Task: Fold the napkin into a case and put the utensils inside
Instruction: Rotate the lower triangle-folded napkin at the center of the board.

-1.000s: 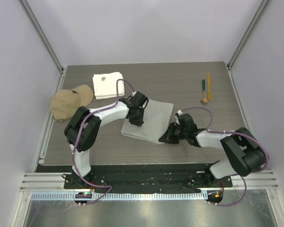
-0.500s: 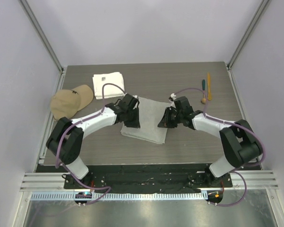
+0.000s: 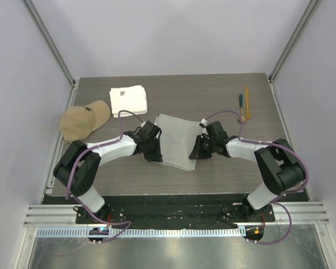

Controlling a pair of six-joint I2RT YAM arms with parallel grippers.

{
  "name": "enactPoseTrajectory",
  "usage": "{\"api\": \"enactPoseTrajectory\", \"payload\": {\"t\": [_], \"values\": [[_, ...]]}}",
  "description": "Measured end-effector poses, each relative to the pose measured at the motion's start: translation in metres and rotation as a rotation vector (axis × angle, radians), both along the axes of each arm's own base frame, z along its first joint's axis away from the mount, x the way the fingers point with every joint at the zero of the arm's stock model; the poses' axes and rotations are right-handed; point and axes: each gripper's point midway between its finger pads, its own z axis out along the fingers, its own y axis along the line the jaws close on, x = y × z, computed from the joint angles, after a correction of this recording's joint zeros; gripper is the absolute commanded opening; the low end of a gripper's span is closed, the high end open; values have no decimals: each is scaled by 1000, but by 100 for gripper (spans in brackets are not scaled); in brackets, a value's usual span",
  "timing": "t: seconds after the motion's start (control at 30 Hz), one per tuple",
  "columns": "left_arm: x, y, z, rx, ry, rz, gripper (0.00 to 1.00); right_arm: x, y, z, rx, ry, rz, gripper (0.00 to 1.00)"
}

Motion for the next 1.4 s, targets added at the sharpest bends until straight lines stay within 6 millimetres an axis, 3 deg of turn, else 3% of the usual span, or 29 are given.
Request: {"api": "enactPoseTrajectory", "payload": {"t": [0.17, 0.33, 0.53, 0.7, 0.77, 0.87, 1.27, 1.4], "values": [[1, -1, 8, -13, -19, 0, 17, 0, 0, 0, 2, -3, 5, 7], [3, -5, 30, -62, -61, -7, 19, 1, 0, 1, -3, -3, 10, 8], [20, -11, 48, -89, -106, 1, 15, 1, -1, 2, -21, 2, 19, 8], [27, 0, 25, -45, -66, 37, 13, 4, -2, 3, -38, 5, 18, 8], [17, 20, 0, 14, -19, 69, 13, 4, -3, 3, -47, 6, 20, 8], [13, 27, -8, 28, -5, 85, 13, 4, -4, 2, -56, 5, 25, 8], [19, 33, -8, 19, -41, 110, 13, 2, 1, -1, -11, -2, 36, 8], [32, 43, -8, 37, -46, 146, 13, -11, 12, -1, 32, -11, 40, 7]]}}
